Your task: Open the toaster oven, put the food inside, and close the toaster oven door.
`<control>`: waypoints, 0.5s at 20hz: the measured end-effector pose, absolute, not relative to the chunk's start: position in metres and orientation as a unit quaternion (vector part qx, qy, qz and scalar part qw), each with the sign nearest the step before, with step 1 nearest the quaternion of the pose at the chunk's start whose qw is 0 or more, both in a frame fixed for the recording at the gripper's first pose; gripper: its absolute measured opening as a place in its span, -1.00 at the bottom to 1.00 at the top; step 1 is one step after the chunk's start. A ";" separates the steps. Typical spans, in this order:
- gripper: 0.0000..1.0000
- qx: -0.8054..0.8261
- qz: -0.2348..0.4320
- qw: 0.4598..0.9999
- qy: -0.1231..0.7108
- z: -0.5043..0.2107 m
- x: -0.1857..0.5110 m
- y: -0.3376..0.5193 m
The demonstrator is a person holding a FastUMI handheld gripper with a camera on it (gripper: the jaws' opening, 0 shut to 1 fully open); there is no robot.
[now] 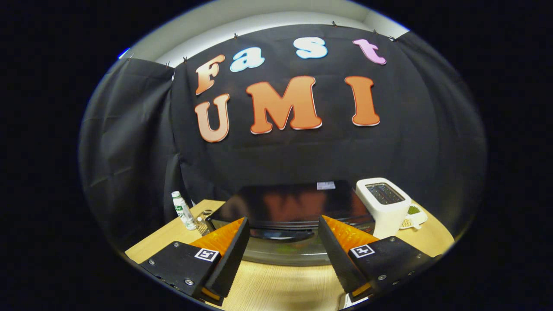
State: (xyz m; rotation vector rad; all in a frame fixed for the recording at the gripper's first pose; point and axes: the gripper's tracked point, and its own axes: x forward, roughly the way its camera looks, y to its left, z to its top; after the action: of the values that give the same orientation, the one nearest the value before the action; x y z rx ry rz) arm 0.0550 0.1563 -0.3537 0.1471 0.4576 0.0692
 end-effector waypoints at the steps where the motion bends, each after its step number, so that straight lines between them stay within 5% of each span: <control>1: 0.89 0.063 0.031 0.976 0.208 -0.337 0.055 0.148; 10: 0.95 0.006 0.021 0.996 0.087 -0.194 0.030 0.103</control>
State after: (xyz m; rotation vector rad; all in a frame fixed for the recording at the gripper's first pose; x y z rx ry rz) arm 0.0298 0.1027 -0.1943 0.0120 0.1750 0.0422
